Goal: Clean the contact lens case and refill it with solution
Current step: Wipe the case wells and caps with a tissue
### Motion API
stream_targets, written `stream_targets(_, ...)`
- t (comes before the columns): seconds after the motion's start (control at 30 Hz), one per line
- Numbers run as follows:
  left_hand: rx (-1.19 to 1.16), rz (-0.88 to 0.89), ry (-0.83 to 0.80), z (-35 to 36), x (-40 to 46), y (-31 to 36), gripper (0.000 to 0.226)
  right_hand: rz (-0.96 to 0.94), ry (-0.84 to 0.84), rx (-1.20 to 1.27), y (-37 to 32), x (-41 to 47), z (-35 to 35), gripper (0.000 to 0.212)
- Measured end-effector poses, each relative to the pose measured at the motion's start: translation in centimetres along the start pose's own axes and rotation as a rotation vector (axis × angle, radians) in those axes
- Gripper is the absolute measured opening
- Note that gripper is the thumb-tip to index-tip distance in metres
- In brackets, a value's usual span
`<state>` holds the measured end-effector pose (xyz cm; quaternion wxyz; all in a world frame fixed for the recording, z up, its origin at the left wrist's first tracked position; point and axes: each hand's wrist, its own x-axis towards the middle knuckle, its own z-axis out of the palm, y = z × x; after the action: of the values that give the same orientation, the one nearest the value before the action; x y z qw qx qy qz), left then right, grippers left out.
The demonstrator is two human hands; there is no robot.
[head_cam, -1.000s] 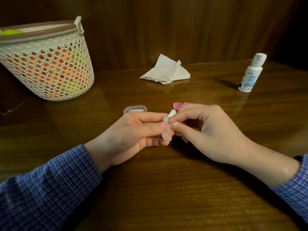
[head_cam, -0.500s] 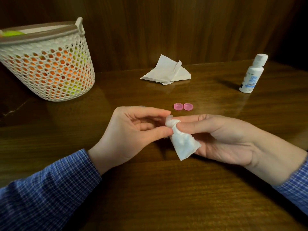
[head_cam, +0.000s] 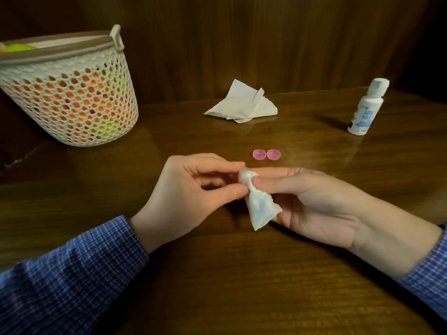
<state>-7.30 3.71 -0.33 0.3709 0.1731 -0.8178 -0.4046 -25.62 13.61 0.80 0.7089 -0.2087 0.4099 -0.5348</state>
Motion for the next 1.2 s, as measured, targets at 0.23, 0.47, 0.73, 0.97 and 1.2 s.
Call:
stream_targets(0.23,0.307,0.249,0.004,-0.2,0.1,-0.3,0.034,0.102,-0.094,0.035,-0.3,-0.1,-0.4,0.031)
stream_targets(0.47,0.355,0.32,-0.005,-0.5,0.3,0.0,0.035,0.14,-0.127,0.055,-1.2,-0.4,-0.5,0.034)
stream_targets(0.73,-0.653,-0.55,-0.11,-1.1,1.0,-0.2,0.035,-0.18,0.126,-0.248,-2.4,-0.9,-0.1,0.028)
stream_targets(0.97,-0.897,-0.632,-0.257,-1.0,1.3,-0.9,0.035,-0.908,0.137,-1.218,0.5,-0.7,-0.3,0.021)
stream_targets(1.2,-0.845,-0.642,-0.245,-0.8,1.2,-1.2,0.025,-0.945,0.094,-1.39,1.4,0.0,-0.3,0.024)
